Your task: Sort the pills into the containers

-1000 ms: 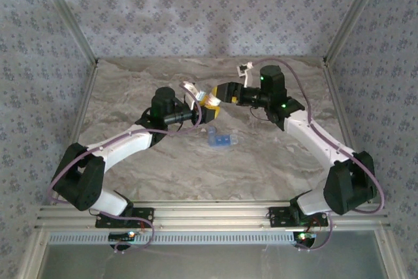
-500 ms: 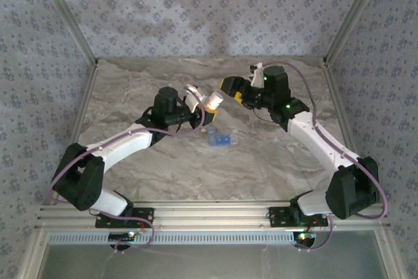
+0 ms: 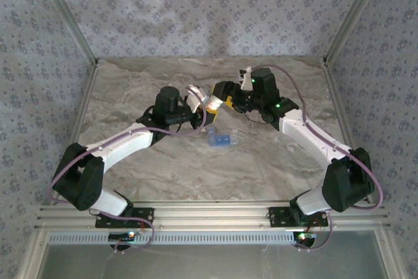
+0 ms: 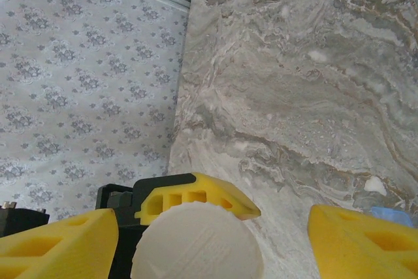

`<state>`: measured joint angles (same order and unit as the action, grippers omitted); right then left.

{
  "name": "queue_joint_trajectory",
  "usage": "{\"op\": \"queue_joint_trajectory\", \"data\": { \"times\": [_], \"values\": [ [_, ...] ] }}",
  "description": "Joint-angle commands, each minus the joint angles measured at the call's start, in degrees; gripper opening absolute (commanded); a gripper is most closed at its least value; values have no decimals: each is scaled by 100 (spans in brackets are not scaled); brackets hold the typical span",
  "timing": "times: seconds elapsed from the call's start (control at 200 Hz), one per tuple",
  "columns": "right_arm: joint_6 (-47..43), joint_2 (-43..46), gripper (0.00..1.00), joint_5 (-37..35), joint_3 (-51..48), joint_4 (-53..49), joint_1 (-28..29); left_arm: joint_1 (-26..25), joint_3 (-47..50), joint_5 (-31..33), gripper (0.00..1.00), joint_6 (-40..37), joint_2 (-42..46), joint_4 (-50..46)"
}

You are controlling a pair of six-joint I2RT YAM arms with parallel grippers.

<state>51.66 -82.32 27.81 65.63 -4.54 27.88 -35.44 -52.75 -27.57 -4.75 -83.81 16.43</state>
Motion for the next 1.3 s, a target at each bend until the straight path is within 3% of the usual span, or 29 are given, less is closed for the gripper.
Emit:
{"op": "queue_joint_trajectory", "data": {
  "times": [0.0,0.18,0.275,0.49,0.675,0.76,0.87,0.969,1.294],
  "values": [
    [-12,-72,75,-14,153,11,25,-50,-216,-2,0,-75,-54,78],
    [-163,-47,49,51,135,-12,32,-49,-203,6,0,-48,-48,105],
    [-383,-14,42,103,68,62,12,-48,-200,-9,0,3,-36,147],
    [-1401,323,42,638,-823,1601,-146,11,-31,-287,0,526,95,648],
    [-1475,408,43,932,-910,1737,-206,113,81,-914,0,1180,97,1183],
    [-1390,435,50,930,-857,1693,-231,116,90,-897,0,1214,80,1203],
    [-1283,536,73,847,-683,1361,-291,116,81,-701,0,987,77,982],
    [-1229,802,86,642,-672,1176,-330,105,81,-530,0,724,86,764],
    [-448,898,89,-170,-410,161,-470,-29,-37,-25,0,-72,50,11]
  ]
}}
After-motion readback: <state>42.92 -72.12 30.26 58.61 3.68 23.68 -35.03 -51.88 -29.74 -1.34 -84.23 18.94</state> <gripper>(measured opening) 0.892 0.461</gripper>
